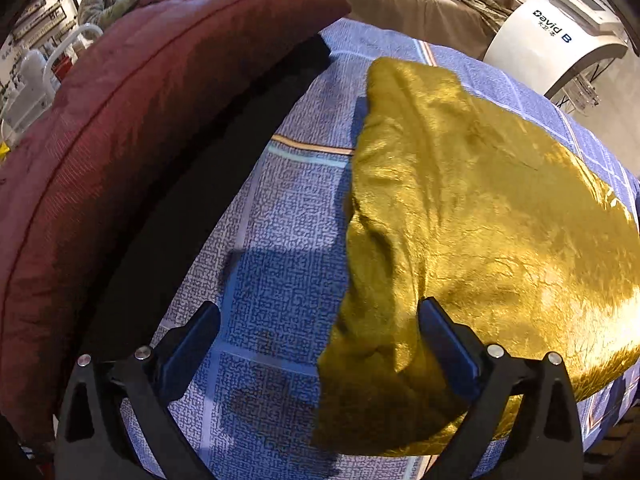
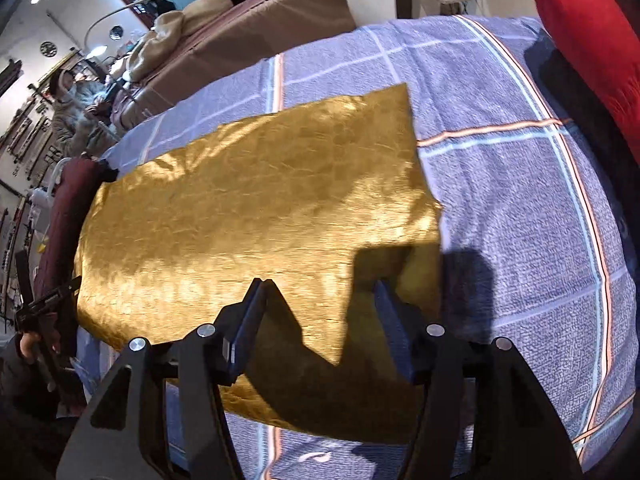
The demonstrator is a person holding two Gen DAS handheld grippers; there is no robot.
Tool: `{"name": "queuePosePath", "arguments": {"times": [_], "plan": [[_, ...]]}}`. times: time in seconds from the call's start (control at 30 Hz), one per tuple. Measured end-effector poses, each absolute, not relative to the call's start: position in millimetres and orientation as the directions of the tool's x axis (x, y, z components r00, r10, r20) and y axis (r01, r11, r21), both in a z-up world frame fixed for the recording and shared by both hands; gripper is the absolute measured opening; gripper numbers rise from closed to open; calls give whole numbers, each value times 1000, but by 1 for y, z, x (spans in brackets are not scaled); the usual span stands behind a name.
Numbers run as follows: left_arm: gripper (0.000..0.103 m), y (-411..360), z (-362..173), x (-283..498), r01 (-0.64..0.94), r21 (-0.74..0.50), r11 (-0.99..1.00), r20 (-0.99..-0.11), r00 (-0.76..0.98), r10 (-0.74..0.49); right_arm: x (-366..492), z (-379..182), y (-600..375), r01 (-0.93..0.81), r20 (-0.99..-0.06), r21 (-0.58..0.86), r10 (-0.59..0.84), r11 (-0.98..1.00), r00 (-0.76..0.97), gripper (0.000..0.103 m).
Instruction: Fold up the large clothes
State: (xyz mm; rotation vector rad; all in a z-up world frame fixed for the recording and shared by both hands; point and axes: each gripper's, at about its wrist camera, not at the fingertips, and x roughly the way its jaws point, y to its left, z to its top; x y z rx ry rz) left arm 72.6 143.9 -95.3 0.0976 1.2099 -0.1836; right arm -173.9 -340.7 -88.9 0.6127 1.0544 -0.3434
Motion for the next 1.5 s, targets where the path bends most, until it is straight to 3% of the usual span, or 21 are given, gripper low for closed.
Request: {"name": "queuePosePath", "arguments": {"times": [0.1,0.2,0.27,0.37,0.57,0.63,0.77,1.0,1.1,1.17,1.33,1.43,1.5], "plan": [[98,163,-87,79,109,-98,989,-939,320,-128,-186,-89,-369,615,-894,304,-6,728,448,57],[97,169,-65,75,109,-138,984,-925,340,-168,-197,-78,-378,582,-854,417,82,698,514,59],[97,167,-53,69,138,-146,980,-913,363,-187,-197,-73,-373,558,-849,424,99,713,520,78],[97,156,-47,65,182,-180,967,-901,364,-236,-191,-65,-357,488,-828,415,97,768,552,78],[98,135,-93,76,188,-119,975,-944,282,-170,-174,-84,-344,491,-871,348,81,799,484,78],[98,141,-113,78,163,-172,971,-949,238,-208,-174,-103,-347,525,-902,305,64,795,426,78],[98,162,-114,80,57,-290,955,-931,213,-296,-188,-113,-366,623,-902,355,79,697,425,78],[97,172,-33,67,59,-205,977,-881,424,-211,-195,-28,-355,704,-877,122,-256,699,406,78],[97,162,5,52,88,-180,980,-826,527,-199,-194,11,-334,685,-810,98,-342,722,477,79],[97,156,26,43,109,-189,976,-781,585,-217,-197,36,-318,671,-742,106,-391,734,544,86],[97,126,57,33,135,-109,985,-731,661,-172,-197,74,-288,622,-628,190,-392,760,672,97],[97,101,59,23,152,-33,988,-757,641,-124,-185,80,-267,614,-630,197,-381,765,677,97],[97,85,54,14,195,-46,980,-777,610,-158,-172,78,-252,592,-667,209,-329,778,668,97]]}}
